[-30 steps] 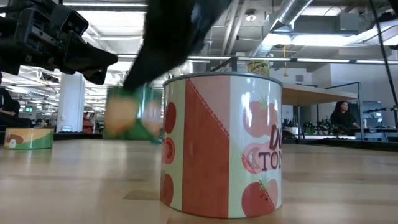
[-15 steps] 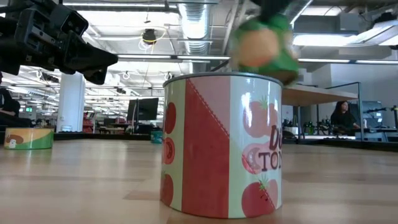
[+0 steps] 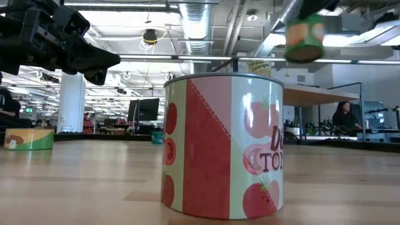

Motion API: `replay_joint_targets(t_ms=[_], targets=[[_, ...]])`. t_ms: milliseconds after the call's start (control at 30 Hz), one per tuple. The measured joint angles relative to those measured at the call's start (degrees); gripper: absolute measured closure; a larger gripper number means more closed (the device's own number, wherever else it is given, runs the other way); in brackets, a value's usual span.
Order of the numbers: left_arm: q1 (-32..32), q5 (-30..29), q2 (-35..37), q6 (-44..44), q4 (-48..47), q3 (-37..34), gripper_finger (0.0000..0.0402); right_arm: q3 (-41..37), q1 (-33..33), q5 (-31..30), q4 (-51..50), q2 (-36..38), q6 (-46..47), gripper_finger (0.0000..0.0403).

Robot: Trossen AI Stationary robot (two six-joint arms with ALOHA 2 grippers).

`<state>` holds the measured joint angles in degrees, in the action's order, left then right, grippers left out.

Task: Pick and place cans onto a shelf
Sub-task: Put the canned peaches on the shelf

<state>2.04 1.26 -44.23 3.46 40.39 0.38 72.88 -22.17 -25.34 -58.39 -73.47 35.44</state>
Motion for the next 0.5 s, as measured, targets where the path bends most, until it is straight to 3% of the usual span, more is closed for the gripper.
replay_joint_targets(t_ms=[233, 500], targets=[[0.00, -3.83, 0.00, 0.70, -0.25, 0.36, 0.0401, 0.01, 23.21, 2.68, -4.67, 5.09, -12.59, 0.0399], [-1.87, -8.18, 0.00, -3.47, 1.66, 1.46, 0.0401, 0.00, 45.08, 8.75, -1.45, 2.82, -23.14, 0.0398]])
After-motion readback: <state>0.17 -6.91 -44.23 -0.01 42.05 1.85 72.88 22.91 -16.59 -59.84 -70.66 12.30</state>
